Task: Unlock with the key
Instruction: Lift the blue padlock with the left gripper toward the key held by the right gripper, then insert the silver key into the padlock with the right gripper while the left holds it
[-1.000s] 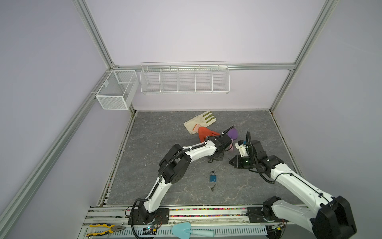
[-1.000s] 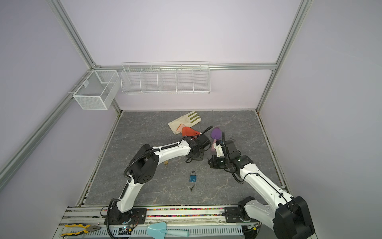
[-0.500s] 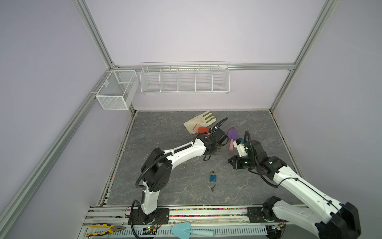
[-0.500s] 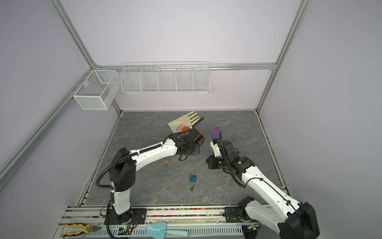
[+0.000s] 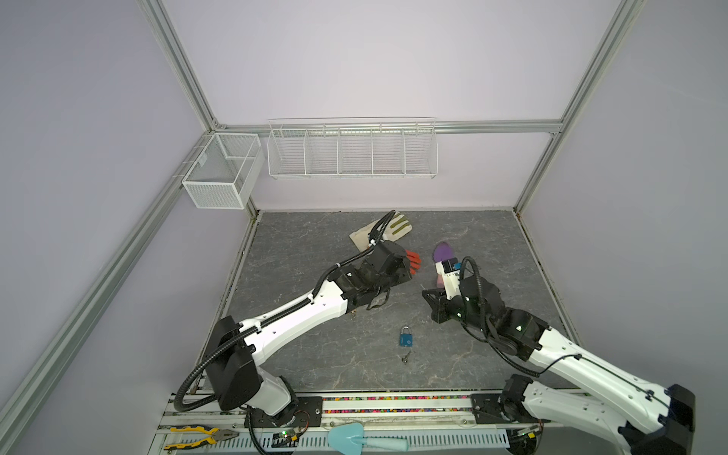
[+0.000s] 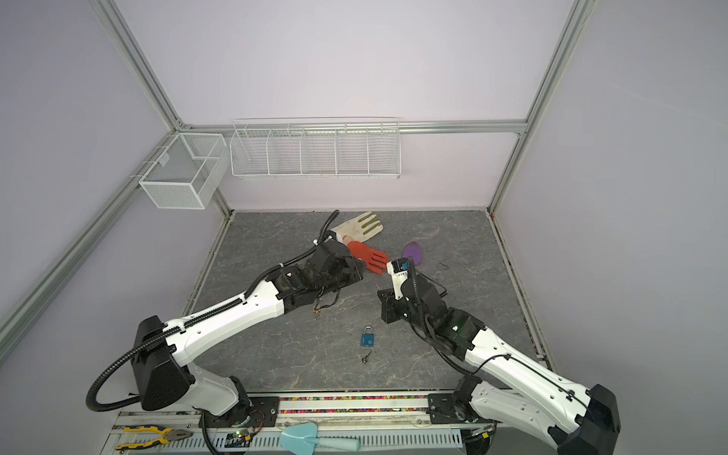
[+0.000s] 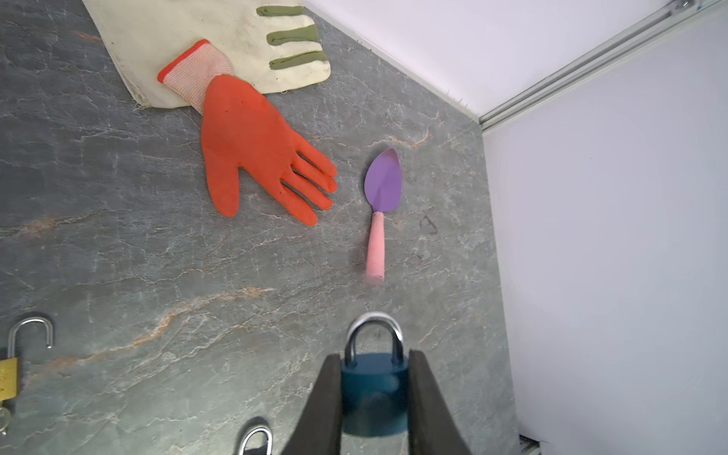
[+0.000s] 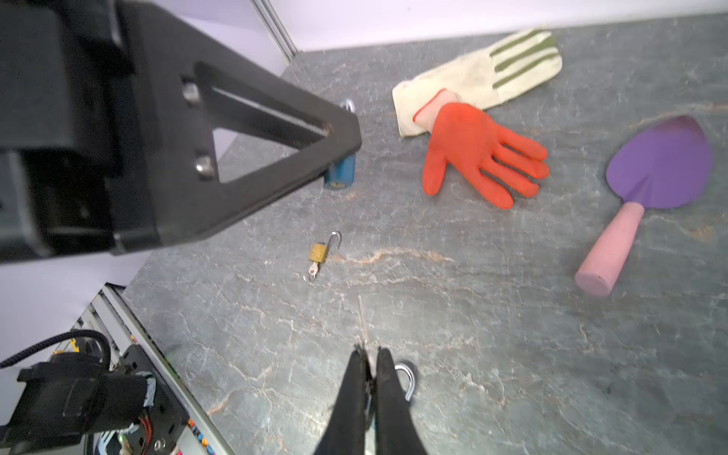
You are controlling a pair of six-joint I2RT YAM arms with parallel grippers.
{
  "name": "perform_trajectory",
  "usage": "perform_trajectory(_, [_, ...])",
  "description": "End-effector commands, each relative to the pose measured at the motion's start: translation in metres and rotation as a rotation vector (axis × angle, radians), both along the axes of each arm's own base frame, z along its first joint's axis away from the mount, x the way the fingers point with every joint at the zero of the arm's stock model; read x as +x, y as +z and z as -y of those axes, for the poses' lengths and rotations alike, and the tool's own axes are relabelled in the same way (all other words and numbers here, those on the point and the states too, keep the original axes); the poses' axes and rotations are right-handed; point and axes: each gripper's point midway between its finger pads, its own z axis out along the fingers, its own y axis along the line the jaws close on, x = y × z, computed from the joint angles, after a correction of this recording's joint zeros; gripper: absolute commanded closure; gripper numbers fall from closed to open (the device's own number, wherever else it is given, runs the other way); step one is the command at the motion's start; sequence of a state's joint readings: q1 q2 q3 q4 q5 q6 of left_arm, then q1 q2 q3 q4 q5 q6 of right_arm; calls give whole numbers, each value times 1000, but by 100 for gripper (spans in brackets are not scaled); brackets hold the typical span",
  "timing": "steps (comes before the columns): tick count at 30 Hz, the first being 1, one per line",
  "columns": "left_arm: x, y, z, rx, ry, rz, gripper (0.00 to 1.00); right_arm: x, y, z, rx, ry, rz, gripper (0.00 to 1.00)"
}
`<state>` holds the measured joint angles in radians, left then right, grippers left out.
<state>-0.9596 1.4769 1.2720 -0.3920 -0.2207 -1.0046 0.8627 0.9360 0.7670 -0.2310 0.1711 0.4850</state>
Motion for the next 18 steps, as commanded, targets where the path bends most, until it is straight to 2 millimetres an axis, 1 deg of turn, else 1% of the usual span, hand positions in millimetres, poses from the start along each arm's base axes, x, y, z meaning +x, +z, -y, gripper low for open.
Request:
perform_trajectory(1, [3, 27, -6, -165, 88, 13, 100, 12, 24, -7, 76, -50, 129, 93])
perform_trajectory(3, [2, 30, -11, -194, 111, 11, 100, 13, 29, -15, 102, -39, 150, 93])
perform_trajectory(7, [-1, 38, -19, -228, 138, 19, 100, 16, 30, -29, 83, -23, 173, 93])
perform_trajectory(11, [-2, 40, -22, -252, 150, 18, 100, 20, 31, -39, 85, -15, 195, 94])
perform_trajectory(13, [-2, 40, -22, -255, 148, 19, 100, 23, 29, -42, 78, -22, 194, 94])
perform_trajectory(16, [-3, 40, -23, -256, 146, 19, 100, 25, 36, -43, 98, -23, 218, 94])
perform_trajectory(18, [-4, 41, -22, -260, 140, 22, 100, 28, 37, -43, 87, -35, 224, 94])
